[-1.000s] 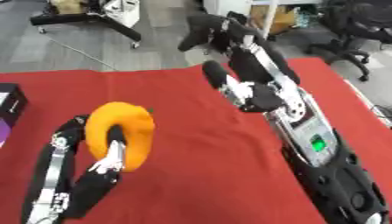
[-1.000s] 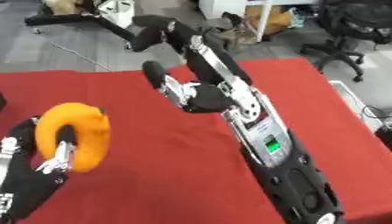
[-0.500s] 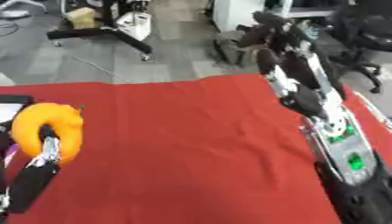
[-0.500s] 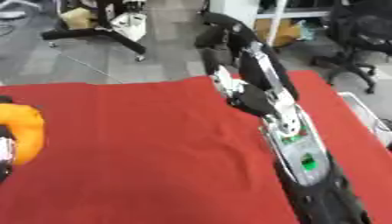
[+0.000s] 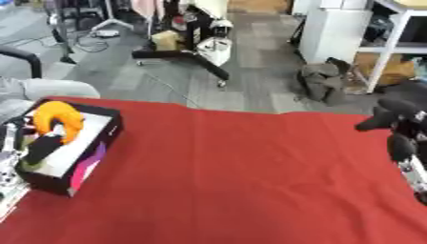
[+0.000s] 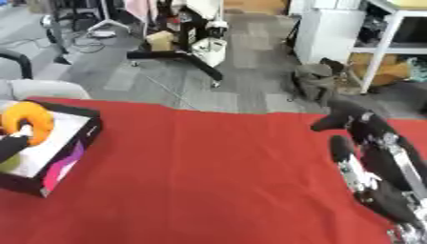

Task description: Pick up the objects with one hand, pass them to the other hand, and then place them into the box on the other side of the table.

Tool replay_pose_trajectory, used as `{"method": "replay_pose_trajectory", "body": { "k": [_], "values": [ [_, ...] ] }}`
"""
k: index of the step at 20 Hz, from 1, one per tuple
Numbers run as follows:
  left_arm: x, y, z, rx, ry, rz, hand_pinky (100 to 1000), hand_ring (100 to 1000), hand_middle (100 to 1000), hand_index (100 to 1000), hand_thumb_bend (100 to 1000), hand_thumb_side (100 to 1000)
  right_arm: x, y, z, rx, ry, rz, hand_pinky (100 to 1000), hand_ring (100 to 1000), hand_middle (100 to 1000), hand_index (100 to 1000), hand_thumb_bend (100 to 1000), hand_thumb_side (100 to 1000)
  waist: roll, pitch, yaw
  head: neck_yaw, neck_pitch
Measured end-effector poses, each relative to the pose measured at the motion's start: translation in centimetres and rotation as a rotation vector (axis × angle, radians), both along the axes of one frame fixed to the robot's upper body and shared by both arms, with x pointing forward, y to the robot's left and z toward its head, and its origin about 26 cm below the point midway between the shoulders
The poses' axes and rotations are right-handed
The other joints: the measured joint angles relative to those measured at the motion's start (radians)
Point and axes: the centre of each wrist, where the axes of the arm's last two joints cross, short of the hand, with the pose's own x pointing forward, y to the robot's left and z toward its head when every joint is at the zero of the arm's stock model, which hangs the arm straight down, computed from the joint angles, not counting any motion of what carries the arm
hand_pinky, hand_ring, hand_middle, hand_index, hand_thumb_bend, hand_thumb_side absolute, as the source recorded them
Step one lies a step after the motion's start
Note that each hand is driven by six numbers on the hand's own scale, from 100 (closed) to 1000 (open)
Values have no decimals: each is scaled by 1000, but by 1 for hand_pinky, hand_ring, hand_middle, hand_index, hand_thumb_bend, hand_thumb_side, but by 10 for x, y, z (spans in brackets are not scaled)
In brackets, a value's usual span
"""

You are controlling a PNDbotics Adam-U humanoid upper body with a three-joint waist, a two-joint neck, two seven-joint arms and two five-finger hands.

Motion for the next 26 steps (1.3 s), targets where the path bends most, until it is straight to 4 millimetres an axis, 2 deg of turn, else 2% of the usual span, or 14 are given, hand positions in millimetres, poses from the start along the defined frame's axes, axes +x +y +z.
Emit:
{"method": "replay_pose_trajectory", "body": {
  "k": [2, 3, 5, 9, 10, 12, 16, 20, 23, 26],
  "values": [
    [-1, 9, 0, -8, 26, 19, 987, 883, 972, 866, 588, 778, -1, 0, -3, -2, 9, 4, 1000, 683, 615, 857, 100, 617, 2, 2, -17, 9, -3],
    [-1, 10, 2, -9, 29, 19, 991, 891, 994, 870, 667, 841, -1, 0, -5, -2, 13, 5, 1000, 681, 613, 855, 100, 625, 3, 2, -20, 11, -3],
    [-2, 8, 7, 0, 20, 7, 993, 894, 1000, 864, 702, 877, -1, 1, -7, -3, 21, 8, 1000, 680, 612, 855, 100, 630, 3, 2, -23, 11, -3],
    [-4, -9, 28, 37, -51, -58, 1000, 883, 962, 799, 630, 833, -1, 0, -11, -11, 34, 9, 1000, 677, 609, 850, 100, 630, 3, -1, -16, 10, 4],
    [-6, -17, 36, 47, -87, -82, 1000, 876, 947, 764, 572, 796, -1, 0, -11, -12, 34, 11, 1000, 678, 610, 846, 100, 629, 3, -3, -13, 8, 9],
    [-14, -37, 56, 67, -184, -149, 1000, 872, 933, 737, 486, 728, -1, 0, -14, -20, 44, 14, 1000, 681, 614, 842, 100, 626, 3, -6, -9, 3, 22],
    [-40, -93, 81, 104, -423, -313, 978, 845, 891, 705, 432, 669, -2, 4, -20, -38, 48, 33, 1000, 692, 631, 843, 100, 616, 2, -15, -8, -23, 53],
    [-45, -139, 76, 121, -608, -432, 963, 830, 864, 639, 401, 666, -3, 10, -21, -58, 29, 66, 1000, 712, 658, 848, 100, 570, -2, -17, -4, -79, 93],
    [-46, -172, 65, 83, -650, -665, 977, 829, 849, 600, 361, 710, -5, 17, -16, -64, -16, 99, 991, 740, 697, 861, 115, 530, -4, -18, -2, -126, 129],
    [-50, -213, 48, 0, -607, -938, 985, 830, 844, 579, 337, 741, -11, 29, -3, -71, -95, 171, 990, 769, 738, 879, 131, 512, -7, -19, -8, -167, 180]
  ]
}}
